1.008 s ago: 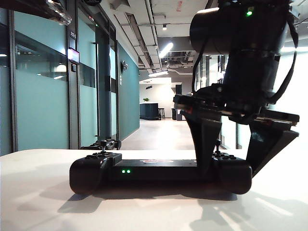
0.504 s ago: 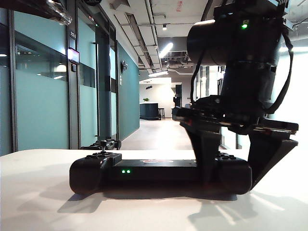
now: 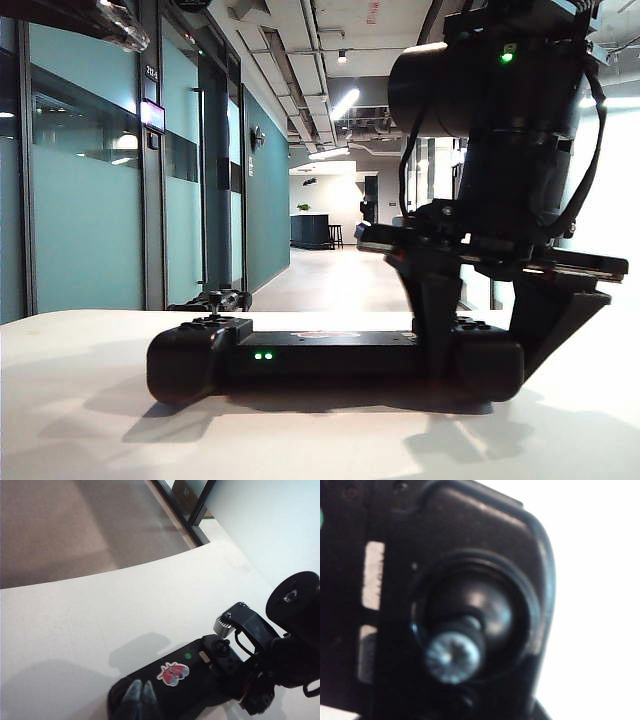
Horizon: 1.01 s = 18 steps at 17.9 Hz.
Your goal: Push the left joystick on the remote control sitting on the white table forward to make the robot dog walk in a straight line until it approaches the door.
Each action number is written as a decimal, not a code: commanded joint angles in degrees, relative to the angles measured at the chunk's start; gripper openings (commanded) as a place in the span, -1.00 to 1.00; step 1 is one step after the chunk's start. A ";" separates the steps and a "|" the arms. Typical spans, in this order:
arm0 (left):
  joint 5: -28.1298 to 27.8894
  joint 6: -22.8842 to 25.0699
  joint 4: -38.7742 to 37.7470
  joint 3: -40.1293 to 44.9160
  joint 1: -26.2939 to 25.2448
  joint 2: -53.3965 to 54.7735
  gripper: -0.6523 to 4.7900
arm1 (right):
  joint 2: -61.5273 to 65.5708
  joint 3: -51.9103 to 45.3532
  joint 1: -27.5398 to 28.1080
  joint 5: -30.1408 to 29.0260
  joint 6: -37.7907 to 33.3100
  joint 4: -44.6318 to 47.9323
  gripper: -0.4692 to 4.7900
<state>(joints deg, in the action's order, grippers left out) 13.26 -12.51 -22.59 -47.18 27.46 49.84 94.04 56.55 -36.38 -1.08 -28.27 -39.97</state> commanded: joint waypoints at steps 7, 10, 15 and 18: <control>1.16 9.35 0.76 3.58 0.04 0.79 -0.78 | -0.07 0.13 -0.17 0.15 -7.80 -1.31 -0.03; 2.32 10.53 4.22 7.85 0.04 3.67 -0.78 | -0.07 0.13 -0.17 3.10 -7.74 -2.86 -0.03; 8.92 14.62 13.44 11.37 0.02 13.49 -0.78 | -0.07 0.13 -0.17 3.93 -7.76 -3.87 -0.03; 12.98 17.00 17.31 11.37 0.02 19.39 -0.78 | -0.07 0.13 -0.17 3.93 -7.78 -3.93 -0.03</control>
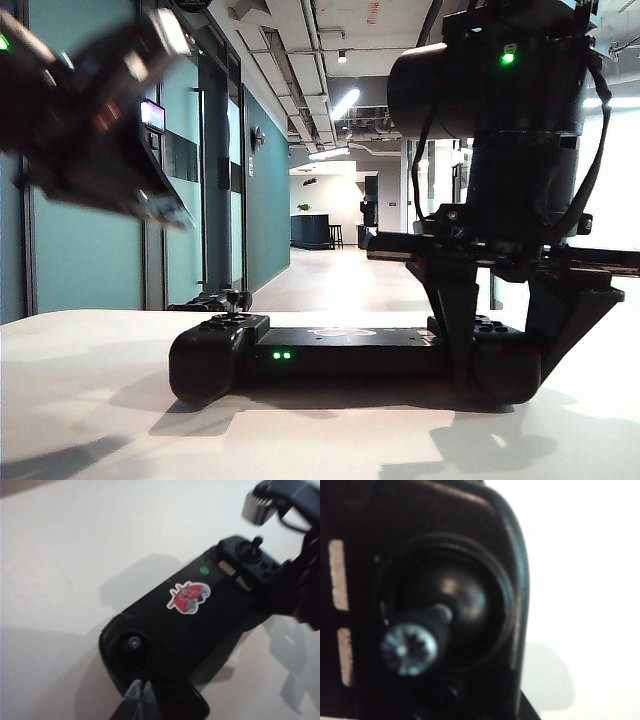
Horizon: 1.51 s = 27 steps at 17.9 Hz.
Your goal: Push the left joystick on the remote control sitting on the white table forward to make the robot dog walk in a straight line until it approaches the door.
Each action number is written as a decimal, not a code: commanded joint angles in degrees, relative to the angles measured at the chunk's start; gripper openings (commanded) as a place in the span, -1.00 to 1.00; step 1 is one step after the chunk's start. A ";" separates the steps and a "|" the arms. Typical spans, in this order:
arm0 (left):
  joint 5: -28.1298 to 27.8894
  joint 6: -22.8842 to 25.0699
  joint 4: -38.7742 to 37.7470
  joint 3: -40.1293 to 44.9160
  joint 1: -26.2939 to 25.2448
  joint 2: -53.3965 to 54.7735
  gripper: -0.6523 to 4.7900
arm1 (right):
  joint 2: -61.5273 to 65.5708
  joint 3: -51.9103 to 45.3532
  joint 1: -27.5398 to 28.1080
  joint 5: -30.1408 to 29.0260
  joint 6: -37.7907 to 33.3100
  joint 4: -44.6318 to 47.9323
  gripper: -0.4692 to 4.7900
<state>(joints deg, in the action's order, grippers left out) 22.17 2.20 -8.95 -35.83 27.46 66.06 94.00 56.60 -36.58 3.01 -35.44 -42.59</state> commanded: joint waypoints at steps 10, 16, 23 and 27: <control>7.63 2.51 13.35 0.00 0.02 15.50 -0.78 | -0.02 0.07 0.02 -0.17 -0.61 -1.29 -0.03; 7.63 2.51 15.93 -0.02 0.02 18.73 -0.78 | -0.02 0.07 0.02 -0.33 -0.59 -1.31 -0.03; 7.19 2.43 18.93 -0.09 -0.11 19.47 -0.78 | 0.00 0.07 0.02 -0.35 -0.57 -1.31 -0.03; 6.99 2.43 18.97 -0.09 -0.11 19.47 -0.78 | 0.00 0.07 0.02 -0.37 -0.57 -1.31 -0.03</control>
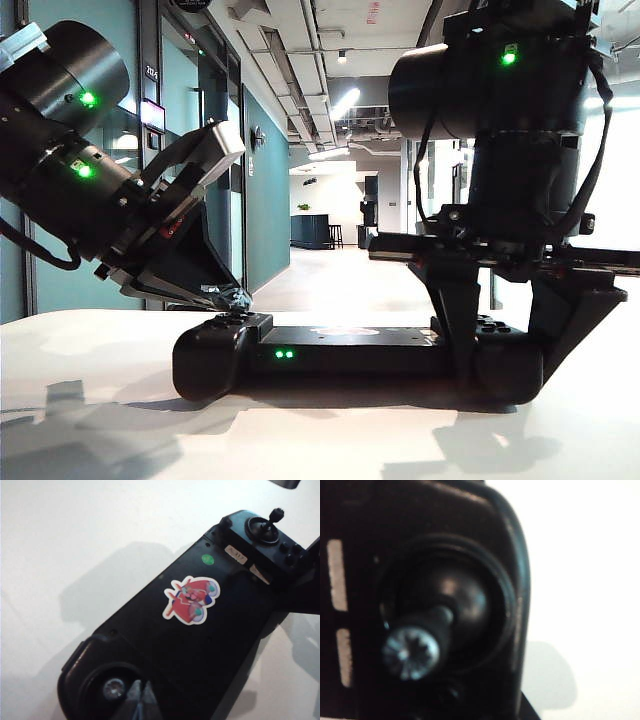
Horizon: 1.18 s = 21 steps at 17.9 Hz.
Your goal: Push the left joystick on the remote control sitting on the white table forward to make the robot dog walk in a straight line until it approaches the door.
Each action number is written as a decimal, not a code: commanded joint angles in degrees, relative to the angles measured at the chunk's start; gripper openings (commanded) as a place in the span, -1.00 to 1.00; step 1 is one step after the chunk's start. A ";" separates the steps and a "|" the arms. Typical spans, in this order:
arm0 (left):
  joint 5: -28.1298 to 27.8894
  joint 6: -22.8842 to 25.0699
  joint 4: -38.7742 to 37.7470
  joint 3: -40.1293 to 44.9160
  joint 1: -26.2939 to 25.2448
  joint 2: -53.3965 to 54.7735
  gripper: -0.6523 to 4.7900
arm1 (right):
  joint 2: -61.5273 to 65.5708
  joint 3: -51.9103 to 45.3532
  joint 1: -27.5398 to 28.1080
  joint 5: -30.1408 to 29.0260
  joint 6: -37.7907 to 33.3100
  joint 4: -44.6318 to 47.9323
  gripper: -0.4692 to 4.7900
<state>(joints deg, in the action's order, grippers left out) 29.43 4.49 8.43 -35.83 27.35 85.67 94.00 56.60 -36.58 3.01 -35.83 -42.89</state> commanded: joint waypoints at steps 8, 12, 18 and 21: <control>-0.26 0.02 2.60 -0.09 0.00 -0.13 -0.78 | 0.00 0.07 0.02 -0.35 -0.17 -1.01 -0.03; -0.26 0.02 2.93 -0.09 0.00 -0.02 -0.78 | 0.00 0.07 0.02 -0.37 -0.17 -1.01 -0.03; -0.04 -0.22 4.50 -0.09 0.00 1.62 -0.78 | 0.00 0.07 0.02 -0.37 -0.15 -1.11 -0.03; -0.04 -0.22 4.52 -0.09 0.00 1.62 -0.78 | 0.00 0.07 0.02 -0.37 -0.15 -0.98 -0.03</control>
